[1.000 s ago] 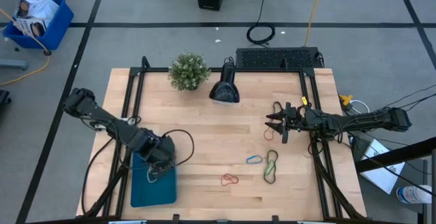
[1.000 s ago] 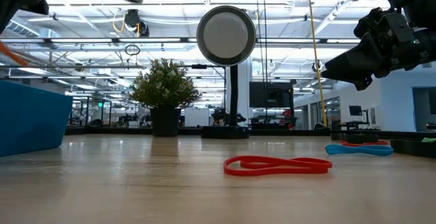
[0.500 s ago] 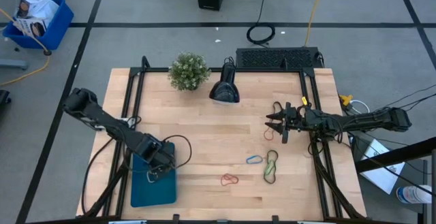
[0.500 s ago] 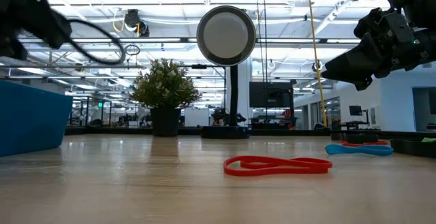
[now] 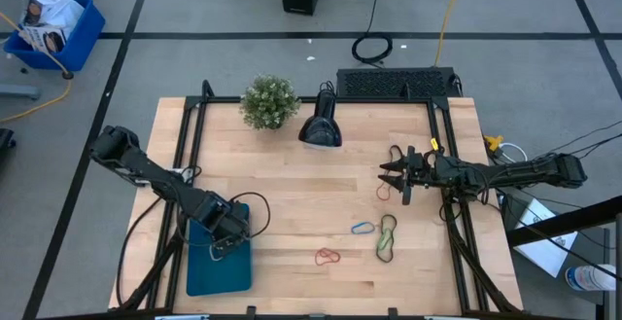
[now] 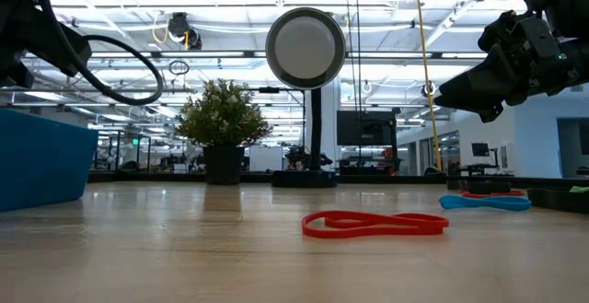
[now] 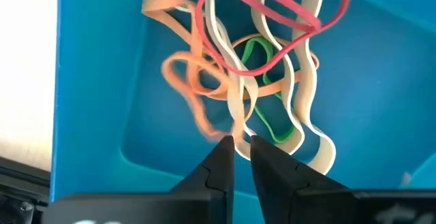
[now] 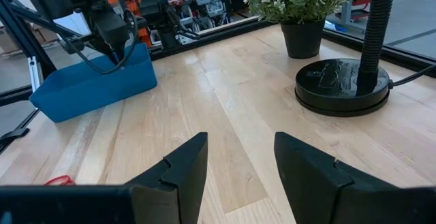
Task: Pick and place rubber bands into bin
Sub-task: Put the orange rubber band into the blue bin, then put the bottom red rubber band into the blue bin
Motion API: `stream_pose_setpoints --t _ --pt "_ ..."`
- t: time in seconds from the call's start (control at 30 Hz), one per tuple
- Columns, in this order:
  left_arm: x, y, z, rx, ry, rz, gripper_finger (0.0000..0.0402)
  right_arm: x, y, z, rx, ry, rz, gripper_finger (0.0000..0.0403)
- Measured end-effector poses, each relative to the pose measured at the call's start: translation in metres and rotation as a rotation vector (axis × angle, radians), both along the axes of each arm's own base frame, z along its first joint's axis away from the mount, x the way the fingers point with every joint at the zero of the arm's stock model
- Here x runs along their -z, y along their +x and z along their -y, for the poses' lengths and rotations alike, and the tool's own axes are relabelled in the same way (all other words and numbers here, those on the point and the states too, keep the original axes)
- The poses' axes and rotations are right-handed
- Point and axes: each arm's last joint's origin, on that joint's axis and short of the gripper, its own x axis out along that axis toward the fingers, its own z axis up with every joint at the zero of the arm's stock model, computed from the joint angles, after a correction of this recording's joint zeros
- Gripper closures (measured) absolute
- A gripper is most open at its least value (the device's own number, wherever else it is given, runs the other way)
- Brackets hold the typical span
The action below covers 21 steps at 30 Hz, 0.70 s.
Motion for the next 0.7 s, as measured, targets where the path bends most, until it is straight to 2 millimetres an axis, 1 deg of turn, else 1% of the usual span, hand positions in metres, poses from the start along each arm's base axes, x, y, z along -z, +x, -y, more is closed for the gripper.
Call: stream_pose_setpoints --t 0.17,0.47,0.6,0.7 --pt "0.000 0.000 0.000 -0.002 0.000 0.000 0.0344 0.000 0.000 0.000 0.000 -0.001 -0.001 0.0238" --pt "-0.001 0.001 0.000 0.033 -0.018 0.010 0.0323 0.000 0.000 0.000 -0.004 -0.020 -0.004 0.0238" --pt "-0.006 0.000 0.000 0.056 -0.034 0.033 0.0319 0.000 0.000 0.000 -0.005 -0.023 -0.005 0.0238" --pt "-0.015 0.002 0.001 0.070 -0.049 0.062 0.0323 0.000 0.000 0.000 -0.004 -0.023 -0.005 0.0238"
